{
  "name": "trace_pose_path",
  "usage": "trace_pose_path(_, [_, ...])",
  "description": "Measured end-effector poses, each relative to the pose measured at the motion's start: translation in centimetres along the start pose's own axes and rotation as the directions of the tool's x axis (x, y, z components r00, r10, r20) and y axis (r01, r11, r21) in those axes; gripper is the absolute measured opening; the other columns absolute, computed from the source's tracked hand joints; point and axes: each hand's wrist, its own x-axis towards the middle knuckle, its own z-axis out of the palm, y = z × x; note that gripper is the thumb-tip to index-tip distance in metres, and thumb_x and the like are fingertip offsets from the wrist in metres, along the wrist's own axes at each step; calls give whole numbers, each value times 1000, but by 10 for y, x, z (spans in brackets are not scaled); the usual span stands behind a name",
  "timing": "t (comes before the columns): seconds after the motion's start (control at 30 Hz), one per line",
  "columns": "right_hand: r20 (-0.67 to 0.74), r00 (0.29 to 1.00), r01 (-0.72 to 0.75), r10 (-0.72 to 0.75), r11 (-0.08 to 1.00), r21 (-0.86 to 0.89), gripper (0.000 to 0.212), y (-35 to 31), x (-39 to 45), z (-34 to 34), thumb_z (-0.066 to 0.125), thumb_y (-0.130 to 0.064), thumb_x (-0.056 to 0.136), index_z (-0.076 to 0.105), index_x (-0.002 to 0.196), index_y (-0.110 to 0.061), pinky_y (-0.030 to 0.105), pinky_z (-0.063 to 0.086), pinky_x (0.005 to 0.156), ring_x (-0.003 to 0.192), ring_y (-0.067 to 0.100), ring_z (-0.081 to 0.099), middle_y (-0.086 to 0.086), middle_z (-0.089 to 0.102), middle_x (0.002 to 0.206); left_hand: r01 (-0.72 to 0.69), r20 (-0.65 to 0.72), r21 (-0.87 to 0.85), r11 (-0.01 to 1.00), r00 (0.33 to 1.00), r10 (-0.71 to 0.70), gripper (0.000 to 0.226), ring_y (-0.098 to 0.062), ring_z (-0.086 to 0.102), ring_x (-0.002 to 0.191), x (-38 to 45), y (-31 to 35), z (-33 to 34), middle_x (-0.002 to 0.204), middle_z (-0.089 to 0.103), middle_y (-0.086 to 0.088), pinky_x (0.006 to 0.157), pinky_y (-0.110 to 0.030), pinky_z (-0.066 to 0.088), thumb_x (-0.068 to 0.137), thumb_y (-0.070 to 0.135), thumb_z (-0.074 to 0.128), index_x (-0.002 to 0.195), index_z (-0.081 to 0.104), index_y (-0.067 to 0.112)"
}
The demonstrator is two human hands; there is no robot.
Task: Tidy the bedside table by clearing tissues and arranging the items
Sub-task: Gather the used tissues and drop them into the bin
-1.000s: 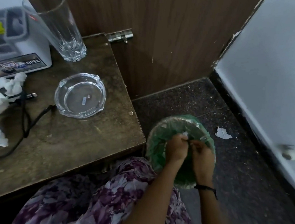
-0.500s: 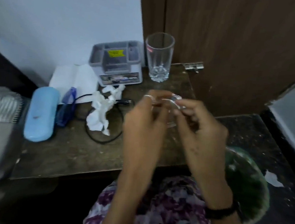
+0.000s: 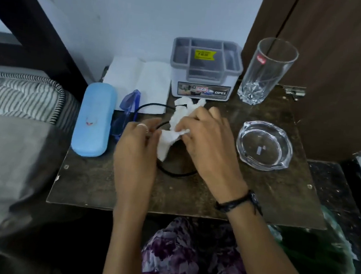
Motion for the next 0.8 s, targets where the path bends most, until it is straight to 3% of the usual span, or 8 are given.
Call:
trace_pose_path(0.1, [-46, 998, -48, 51, 997, 57, 19, 2, -8, -3, 67, -6, 77, 70, 91, -19, 42, 46, 76, 90, 26, 51, 2, 62, 93, -42, 109, -41, 998, 993, 47, 39, -6, 49, 104, 8, -3, 12, 123, 55, -3, 82, -15, 33, 92, 9, 49, 128, 54, 22])
trace_pose_path(0.2, [-113, 986, -106, 124, 982, 155, 17, 7, -20, -11, 65, -7, 81, 69, 94, -17, 37, 45, 69, 82, 19, 49, 0, 61, 87, -53, 99, -63, 997, 993, 59, 46, -18, 52, 115, 8, -9, 16, 124, 56, -5, 88, -26, 39, 91, -1, 43, 128, 55, 23])
trace_pose_path(0.3, [-151, 973, -136, 175, 963, 234, 17, 13, -28, -19, 64, -7, 82, 69, 95, -17, 31, 42, 66, 78, 17, 47, -3, 62, 82, -97, 75, -94, 991, 992, 104, 53, -21, 50, 114, 9, -5, 16, 119, 54, -5, 91, -35, 44, 89, -4, 43, 130, 51, 29])
trace_pose_path(0.4, [-156, 963, -168, 219, 944, 285, 17, 18, -31, -19, 64, -7, 82, 71, 95, -15, 34, 45, 64, 78, 19, 50, -3, 65, 81, -144, 182, -91, 985, 970, 159, 56, -19, 45, 110, 10, 2, 22, 110, 45, 3, 87, -36, 46, 89, 1, 49, 131, 48, 37])
trace_pose_path(0.53, [-132, 941, -241, 312, 891, 386, 18, 19, -33, -13, 63, -6, 82, 70, 96, -17, 33, 49, 61, 78, 21, 56, -10, 61, 76, -170, 273, -173, 970, 938, 213, 41, -14, 43, 104, 8, 11, 27, 106, 44, 9, 78, -24, 44, 87, 10, 57, 119, 60, 34])
trace_pose_path(0.67, [-111, 902, -286, 416, 772, 568, 16, 24, -34, -14, 62, -12, 84, 70, 92, -24, 13, 45, 64, 77, 11, 62, 1, 67, 82, -160, 269, -114, 980, 945, 186, 33, -7, 44, 86, 7, 23, 23, 108, 55, 3, 68, -19, 40, 85, -5, 47, 111, 63, 7])
trace_pose_path(0.8, [-108, 865, -257, 489, 618, 743, 14, 25, -40, -28, 63, -15, 83, 67, 83, -29, 12, 43, 60, 68, -3, 59, -15, 67, 75, -191, 218, -185, 964, 949, 230, 30, 3, 50, 65, -3, 48, 13, 79, 57, 7, 60, -2, 37, 79, -12, 50, 94, 65, 8])
